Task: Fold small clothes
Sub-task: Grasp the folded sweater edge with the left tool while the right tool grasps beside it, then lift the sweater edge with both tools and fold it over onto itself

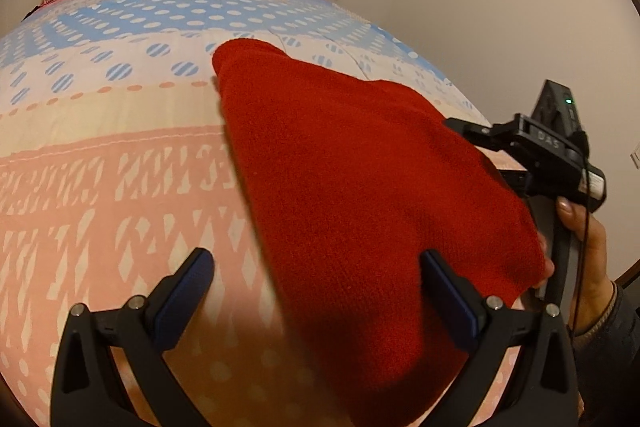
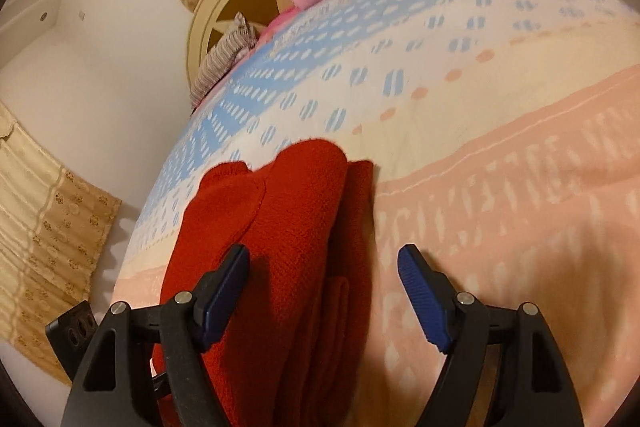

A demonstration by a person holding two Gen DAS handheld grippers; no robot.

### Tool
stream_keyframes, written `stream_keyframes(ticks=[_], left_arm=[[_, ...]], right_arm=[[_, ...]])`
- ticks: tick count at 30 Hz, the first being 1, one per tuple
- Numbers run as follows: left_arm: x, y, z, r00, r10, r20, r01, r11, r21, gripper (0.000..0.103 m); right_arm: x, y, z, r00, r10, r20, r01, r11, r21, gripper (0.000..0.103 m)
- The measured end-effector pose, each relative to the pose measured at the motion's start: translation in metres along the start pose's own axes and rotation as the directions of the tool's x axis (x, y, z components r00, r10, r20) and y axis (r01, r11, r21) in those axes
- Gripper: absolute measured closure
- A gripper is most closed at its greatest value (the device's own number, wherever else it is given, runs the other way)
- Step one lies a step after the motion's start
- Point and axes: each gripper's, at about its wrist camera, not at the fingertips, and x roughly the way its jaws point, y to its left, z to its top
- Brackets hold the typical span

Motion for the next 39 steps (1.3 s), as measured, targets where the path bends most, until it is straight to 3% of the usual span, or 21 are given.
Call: stream_keyframes(ticks=[3,7,17,18,20,21,23,25,28,32,39], left_arm=[[0.000,0.003,0.001,1.000,-0.022,0.003,0.022,1.000,-0.015,0.000],[0.001,0.004,0.001,0.999,-0.041,0.011,0.042,0.999,-0.035,0.000],[-0.001,0.008,0.001,0.997,-0.076,0.020,0.077,0.996,-0.052,0.000],[-0.002,0.007,0.000,0.996,-0.081,0.022,0.082,0.995,-0.047,0.002],[-0.001,0.006,0.000,0.995,-0.101,0.023,0.102,0.994,-0.040,0.014],[0.000,0.003,0.000,0.992,-0.126,0.017,0.127,0.991,-0.035,0.024],[0.000,0.002,0.000,0.992,-0.127,0.017,0.127,0.991,-0.040,0.029],[-0.002,-0.001,0.000,0.993,-0.119,0.025,0.120,0.992,-0.049,0.043],[-0.009,-0.009,0.000,0.995,-0.092,0.042,0.093,0.995,-0.028,0.056],[-0.019,-0.021,0.000,0.996,-0.066,0.058,0.066,0.998,-0.003,0.061],[-0.038,-0.043,-0.002,0.990,-0.116,0.080,0.114,0.993,0.022,0.064]], right_arm=[[0.010,0.002,0.002,0.999,0.020,-0.033,-0.020,1.000,-0.007,0.026],[0.019,0.003,0.003,0.993,0.104,-0.055,-0.104,0.995,0.004,0.027],[0.023,0.001,0.001,0.992,0.118,-0.046,-0.118,0.993,0.013,0.034],[0.024,0.002,0.000,0.991,0.121,-0.052,-0.121,0.993,0.006,0.037],[0.027,0.001,0.000,0.987,0.146,-0.072,-0.146,0.989,0.013,0.058],[0.028,0.000,-0.001,0.984,0.161,-0.078,-0.160,0.987,0.018,0.060],[0.027,0.000,-0.001,0.984,0.166,-0.067,-0.165,0.986,0.011,0.066],[0.022,0.005,-0.003,0.987,0.151,-0.050,-0.152,0.988,-0.018,0.068],[0.012,0.015,-0.006,0.991,0.130,-0.020,-0.131,0.990,-0.054,0.070],[-0.007,0.023,-0.010,0.990,0.140,0.023,-0.138,0.988,-0.064,0.071],[-0.048,0.029,-0.021,0.988,0.131,0.081,-0.124,0.988,-0.086,0.072]])
